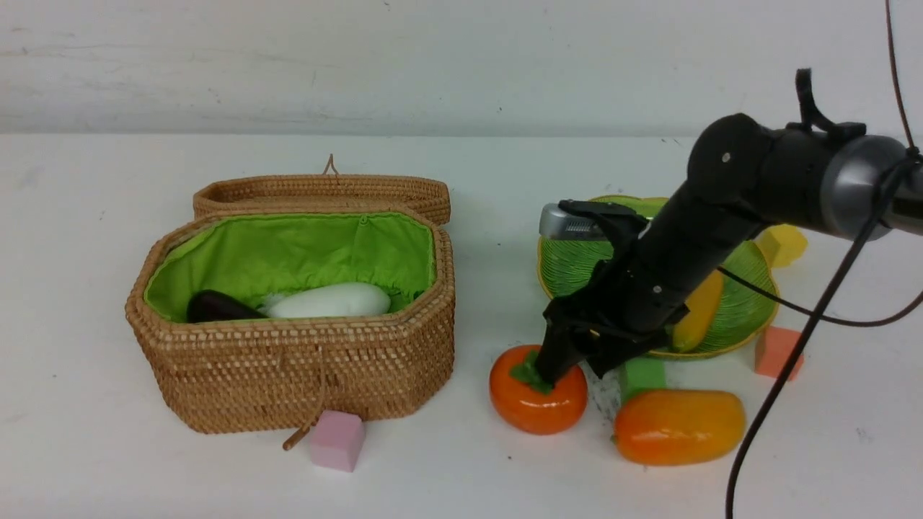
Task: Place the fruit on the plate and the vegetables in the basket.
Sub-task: Grab a tomato with your right arm and place it on the plate on the right.
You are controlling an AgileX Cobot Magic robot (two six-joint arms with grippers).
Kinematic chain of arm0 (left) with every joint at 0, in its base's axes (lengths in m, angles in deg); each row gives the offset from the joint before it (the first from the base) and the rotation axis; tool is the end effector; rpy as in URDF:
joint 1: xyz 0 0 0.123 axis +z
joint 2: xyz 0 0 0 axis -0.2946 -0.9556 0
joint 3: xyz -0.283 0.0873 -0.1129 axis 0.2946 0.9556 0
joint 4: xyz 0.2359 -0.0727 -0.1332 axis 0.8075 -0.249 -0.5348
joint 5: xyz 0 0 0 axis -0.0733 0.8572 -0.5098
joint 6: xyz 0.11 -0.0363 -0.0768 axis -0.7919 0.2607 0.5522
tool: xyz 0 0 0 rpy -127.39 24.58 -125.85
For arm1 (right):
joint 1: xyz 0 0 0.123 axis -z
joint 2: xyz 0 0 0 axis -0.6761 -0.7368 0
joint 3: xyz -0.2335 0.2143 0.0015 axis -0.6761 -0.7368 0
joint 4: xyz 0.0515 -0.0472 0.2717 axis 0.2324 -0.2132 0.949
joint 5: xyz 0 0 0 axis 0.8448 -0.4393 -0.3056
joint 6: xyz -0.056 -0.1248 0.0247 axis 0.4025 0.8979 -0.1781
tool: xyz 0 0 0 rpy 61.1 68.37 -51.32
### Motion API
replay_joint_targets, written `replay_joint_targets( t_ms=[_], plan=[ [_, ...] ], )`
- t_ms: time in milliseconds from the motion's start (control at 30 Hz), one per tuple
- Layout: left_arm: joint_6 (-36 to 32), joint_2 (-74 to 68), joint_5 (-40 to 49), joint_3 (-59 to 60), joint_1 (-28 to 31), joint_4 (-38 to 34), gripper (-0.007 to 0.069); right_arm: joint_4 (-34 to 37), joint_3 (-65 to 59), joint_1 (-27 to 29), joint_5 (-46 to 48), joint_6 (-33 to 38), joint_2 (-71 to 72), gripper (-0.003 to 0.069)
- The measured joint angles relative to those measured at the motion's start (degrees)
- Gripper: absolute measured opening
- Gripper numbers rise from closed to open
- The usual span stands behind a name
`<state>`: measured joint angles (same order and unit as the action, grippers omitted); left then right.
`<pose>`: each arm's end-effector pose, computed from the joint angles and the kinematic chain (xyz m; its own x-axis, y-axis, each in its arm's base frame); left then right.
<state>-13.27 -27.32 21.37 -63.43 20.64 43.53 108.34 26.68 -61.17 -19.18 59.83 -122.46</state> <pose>0.0937 0.0118 0.1513 -0.3180 -0.0751 -0.9451 -0.1200 0.9920 -0.0384 0.4231 0.2078 0.1726 -0.8956 -0.3442 -0.2817 -0.4373 0.7973 0.4161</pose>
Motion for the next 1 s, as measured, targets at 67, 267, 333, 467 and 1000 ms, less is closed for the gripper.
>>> replay_joint_targets(
  t_ms=[67, 267, 333, 467, 1000],
  plan=[
    [0.0, 0.0, 0.0, 0.0, 0.0, 0.0, 0.0238, 0.6, 0.0, 0.0, 0.0, 0.6, -0.4, 0.0556],
    [0.0, 0.0, 0.0, 0.0, 0.0, 0.0, 0.0238, 3.8, 0.1, -0.1, 0.2, 1.0, -2.2, 0.0556],
    [0.0, 0.0, 0.0, 0.0, 0.0, 0.0, 0.0239, 4.1, 0.1, -0.4, 0.8, 2.1, -2.5, 0.0556],
    [0.0, 0.0, 0.0, 0.0, 0.0, 0.0, 0.0239, 4.6, 0.1, -1.3, 1.5, 3.7, -2.8, 0.0555],
    [0.0, 0.0, 0.0, 0.0, 0.0, 0.0, 0.0239, 4.4, 0.7, -1.3, 5.4, 6.3, -2.9, 0.0519]
  ],
)
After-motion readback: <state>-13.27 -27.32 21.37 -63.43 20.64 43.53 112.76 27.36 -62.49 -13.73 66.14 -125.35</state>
